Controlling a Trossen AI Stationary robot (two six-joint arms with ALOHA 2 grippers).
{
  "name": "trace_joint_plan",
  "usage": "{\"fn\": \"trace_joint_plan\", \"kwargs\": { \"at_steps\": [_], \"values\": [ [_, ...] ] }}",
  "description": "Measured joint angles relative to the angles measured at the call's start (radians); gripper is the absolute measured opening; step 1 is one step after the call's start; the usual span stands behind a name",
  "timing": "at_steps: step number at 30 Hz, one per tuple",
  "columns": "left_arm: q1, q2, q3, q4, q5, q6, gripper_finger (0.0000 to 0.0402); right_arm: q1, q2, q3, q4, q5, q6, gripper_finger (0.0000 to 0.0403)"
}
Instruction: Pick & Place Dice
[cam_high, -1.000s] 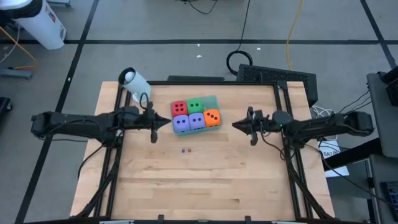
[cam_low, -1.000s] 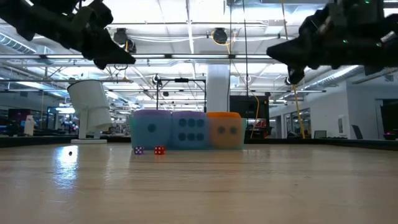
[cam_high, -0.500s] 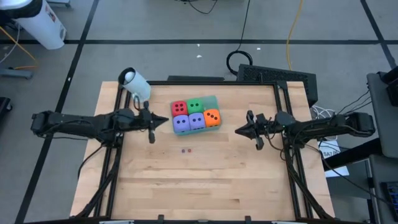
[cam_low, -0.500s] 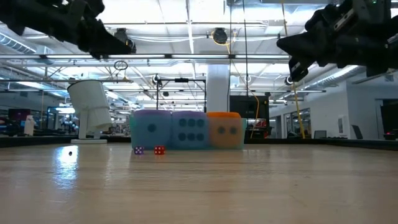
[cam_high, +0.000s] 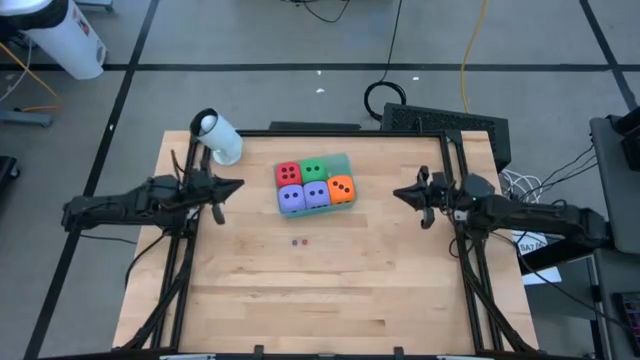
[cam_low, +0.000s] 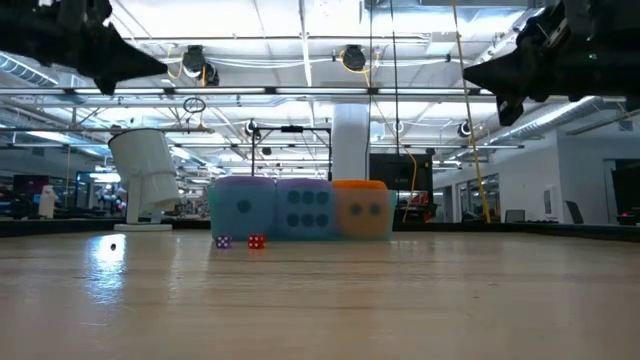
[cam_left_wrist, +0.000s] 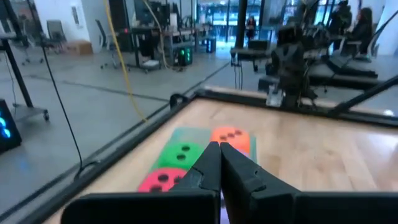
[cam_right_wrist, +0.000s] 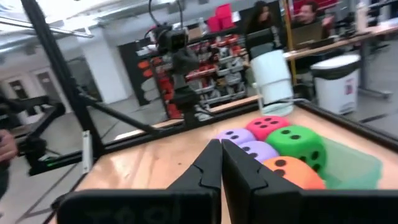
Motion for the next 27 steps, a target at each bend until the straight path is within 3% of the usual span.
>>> {"fn": "trace_joint_plan", "kwargs": {
  "at_steps": [8, 13, 21, 27],
  "values": [
    [0.0, 0.017, -0.05, 0.063, 0.027, -0.021, 0.0004, 0.187, -0.072, 0.0, -0.132, 0.273, -0.065, 0.0],
    [0.0, 0.049, -0.051, 0.083, 0.079, 0.002, 0.0002, 0.258, -0.072, 0.0, -0.138, 0.277, -0.114, 0.0],
    [0.0, 0.112, -0.051, 0.131, 0.082, 0.007, 0.0019, 0.298, -0.072, 0.0, -0.112, 0.273, -0.159, 0.0],
    [0.0, 0.158, -0.051, 0.186, 0.082, 0.035, 0.0005, 0.328, -0.071, 0.0, -0.112, 0.273, -0.182, 0.0]
  ]
}}
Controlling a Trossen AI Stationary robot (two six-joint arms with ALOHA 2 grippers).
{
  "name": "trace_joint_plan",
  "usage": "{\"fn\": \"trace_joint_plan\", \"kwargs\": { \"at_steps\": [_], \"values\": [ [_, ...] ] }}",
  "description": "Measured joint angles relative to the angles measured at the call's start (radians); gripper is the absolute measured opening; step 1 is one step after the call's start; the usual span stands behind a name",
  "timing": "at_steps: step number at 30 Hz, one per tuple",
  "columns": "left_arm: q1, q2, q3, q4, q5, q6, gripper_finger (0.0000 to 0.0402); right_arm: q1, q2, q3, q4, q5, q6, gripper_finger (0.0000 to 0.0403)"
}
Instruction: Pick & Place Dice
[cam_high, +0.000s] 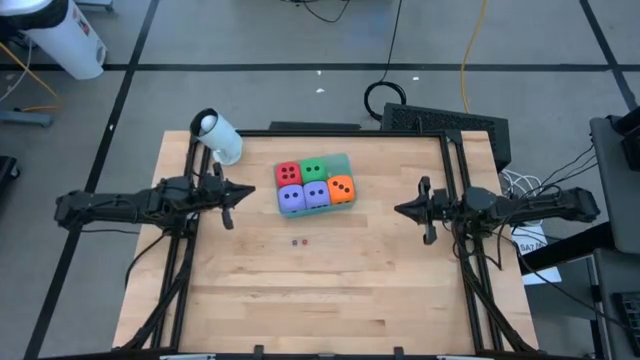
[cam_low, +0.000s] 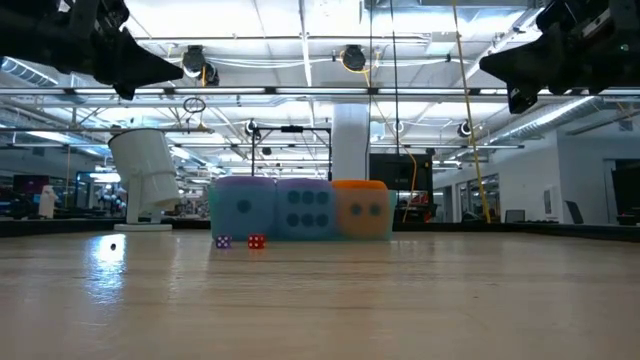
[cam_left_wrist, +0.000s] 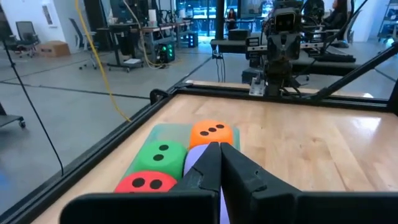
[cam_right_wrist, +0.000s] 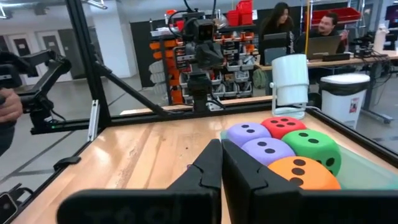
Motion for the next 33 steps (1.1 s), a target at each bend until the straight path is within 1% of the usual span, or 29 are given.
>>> {"fn": "trace_joint_plan", "kwargs": {
  "at_steps": [3, 8, 11, 16, 18, 21, 22, 23, 24, 28, 33],
  "values": [
    [0.0, 0.024, 0.0, 0.008, 0.0, 0.005, 0.0003, 0.005, 0.0, 0.0, 0.0, 0.0, -0.001, 0.0],
    [0.0, 0.061, 0.0, 0.03, 0.0, 0.005, 0.002, 0.007, 0.0, -0.007, 0.015, -0.003, 0.005, 0.0],
    [0.0, 0.08, 0.0, 0.042, 0.0, 0.0, 0.0024, 0.007, 0.0, -0.049, 0.095, -0.025, -0.002, 0.0],
    [0.0, 0.116, 0.0, 0.061, 0.006, -0.008, 0.0025, 0.0, 0.0, -0.103, 0.25, 0.002, -0.007, 0.0],
    [-0.008, 0.143, 0.004, 0.072, 0.069, -0.016, 0.0024, -0.006, -0.002, -0.107, 0.259, 0.013, -0.008, 0.0],
    [-0.049, 0.216, 0.037, 0.136, 0.251, -0.006, 0.0009, -0.008, 0.0, -0.108, 0.25, 0.033, -0.009, 0.0],
    [-0.068, 0.246, 0.049, 0.155, 0.284, 0.009, 0.0005, -0.008, 0.0, -0.108, 0.251, 0.034, -0.013, 0.0],
    [-0.09, 0.272, 0.061, 0.16, 0.295, 0.019, 0.0005, -0.008, 0.0, -0.108, 0.251, 0.033, -0.017, 0.0],
    [-0.109, 0.3, 0.074, 0.16, 0.292, 0.023, 0.0008, -0.008, 0.0, -0.109, 0.251, 0.032, -0.018, 0.0],
    [-0.175, 0.423, 0.108, 0.158, 0.219, 0.015, 0.0018, -0.008, 0.0, -0.11, 0.246, 0.032, -0.018, 0.0],
    [-0.227, 0.593, 0.118, 0.202, 0.153, -0.037, 0.0007, -0.008, 0.0, -0.111, 0.234, 0.034, -0.027, 0.0]
  ]
}}
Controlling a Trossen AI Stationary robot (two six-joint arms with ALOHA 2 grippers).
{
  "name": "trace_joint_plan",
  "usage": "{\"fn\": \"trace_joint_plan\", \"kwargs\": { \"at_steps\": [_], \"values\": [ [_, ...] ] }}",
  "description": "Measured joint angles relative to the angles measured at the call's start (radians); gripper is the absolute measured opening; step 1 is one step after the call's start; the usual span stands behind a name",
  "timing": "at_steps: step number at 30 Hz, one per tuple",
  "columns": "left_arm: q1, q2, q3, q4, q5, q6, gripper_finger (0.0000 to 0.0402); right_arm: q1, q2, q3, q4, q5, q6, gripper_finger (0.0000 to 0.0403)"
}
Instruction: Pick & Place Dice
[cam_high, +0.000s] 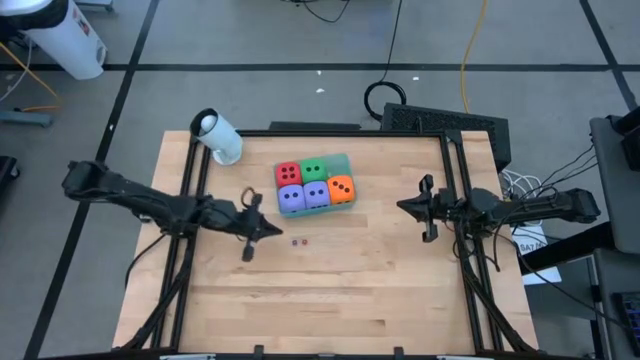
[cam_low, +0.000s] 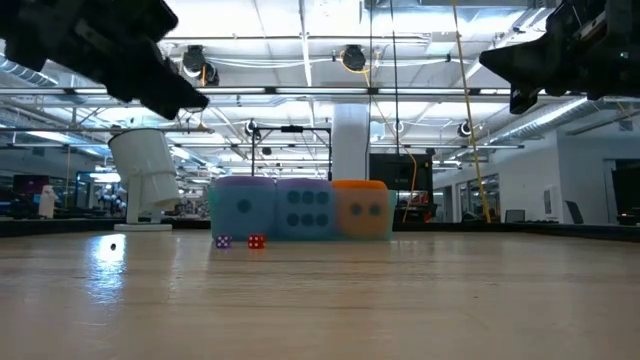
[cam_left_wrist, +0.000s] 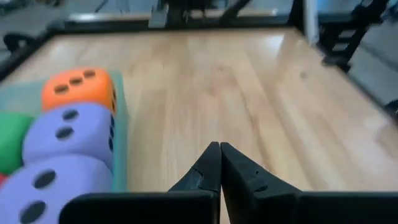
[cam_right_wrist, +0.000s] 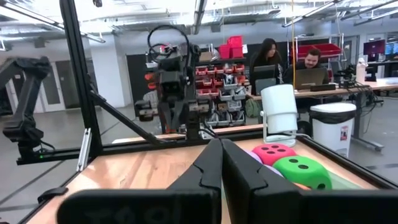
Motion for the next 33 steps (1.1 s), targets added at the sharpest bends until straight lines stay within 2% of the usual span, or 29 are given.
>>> {"fn": "trace_joint_plan", "kwargs": {
  "at_steps": [4, 10, 18, 22, 27, 33],
  "values": [
    [-0.034, 0.139, 0.0, 0.093, -0.082, -0.027, 0.0014, 0.0, 0.0, -0.001, -0.006, 0.0, -0.003, 0.0],
    [-0.057, 0.316, 0.0, 0.195, -0.154, -0.035, 0.0079, 0.0, 0.0, -0.001, -0.005, 0.001, 0.003, 0.0],
    [-0.054, 0.49, 0.0, 0.252, -0.151, 0.014, 0.0177, 0.0, 0.0, -0.002, 0.0, 0.001, 0.002, 0.0],
    [-0.034, 0.546, 0.0, 0.306, -0.084, 0.015, 0.0209, 0.0, 0.0, -0.002, 0.002, 0.007, 0.002, 0.0],
    [-0.012, 0.606, 0.0, 0.359, -0.037, 0.014, 0.0231, 0.0, 0.0, -0.002, -0.001, 0.061, 0.002, 0.0],
    [0.011, 0.671, 0.0, 0.367, -0.009, 0.011, 0.0224, 0.0, 0.0, -0.002, -0.001, 0.076, 0.002, 0.0]
  ]
}}
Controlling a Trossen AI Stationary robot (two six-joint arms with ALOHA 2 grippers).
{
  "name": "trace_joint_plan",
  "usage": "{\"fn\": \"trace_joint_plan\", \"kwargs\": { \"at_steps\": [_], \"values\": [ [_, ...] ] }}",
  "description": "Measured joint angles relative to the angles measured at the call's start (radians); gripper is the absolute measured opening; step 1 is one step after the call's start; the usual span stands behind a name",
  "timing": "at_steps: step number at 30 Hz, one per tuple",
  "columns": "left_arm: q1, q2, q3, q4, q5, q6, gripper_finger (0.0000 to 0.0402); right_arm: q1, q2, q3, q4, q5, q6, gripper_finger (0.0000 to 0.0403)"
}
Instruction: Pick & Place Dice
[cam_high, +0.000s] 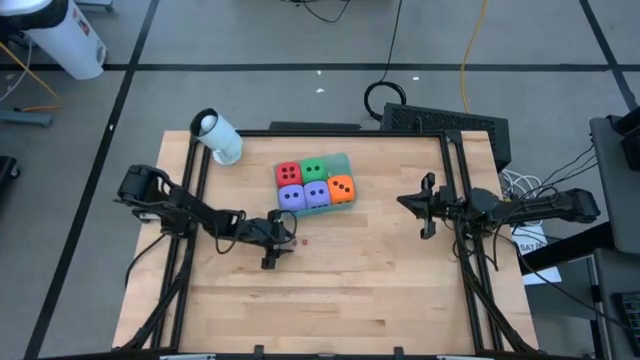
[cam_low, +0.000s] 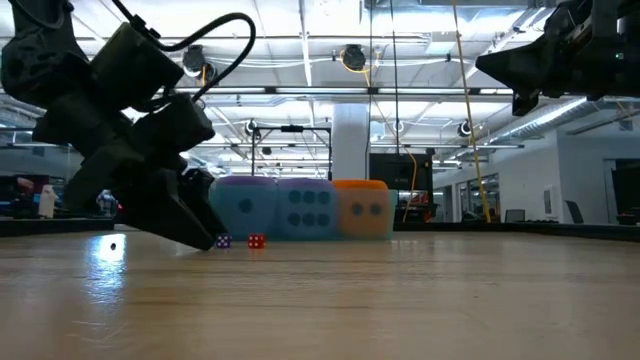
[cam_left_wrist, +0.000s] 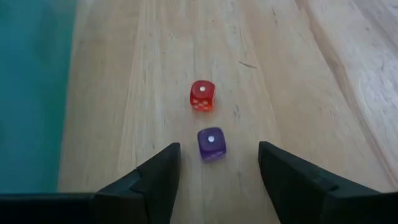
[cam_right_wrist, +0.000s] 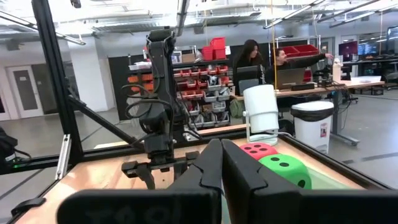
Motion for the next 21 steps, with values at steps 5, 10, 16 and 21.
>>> {"fn": "trace_joint_plan", "kwargs": {
  "at_steps": [5, 10, 16, 21],
  "values": [
    [0.016, 0.024, 0.001, 0.024, 0.005, 0.002, 0.0208, 0.0, 0.0, 0.0, 0.0, 0.0, 0.0, 0.0],
    [0.022, 0.027, 0.001, 0.049, 0.024, 0.007, 0.0182, 0.0, 0.0, -0.001, 0.0, 0.0, 0.0, 0.0],
    [0.022, 0.027, 0.005, 0.044, 0.033, 0.023, 0.0136, 0.0, 0.0, -0.001, 0.0, 0.0, 0.0, 0.0],
    [0.023, 0.027, 0.005, 0.049, 0.027, 0.049, 0.0084, 0.0, 0.0, -0.001, 0.0, 0.0, 0.0, 0.0]
  ]
}}
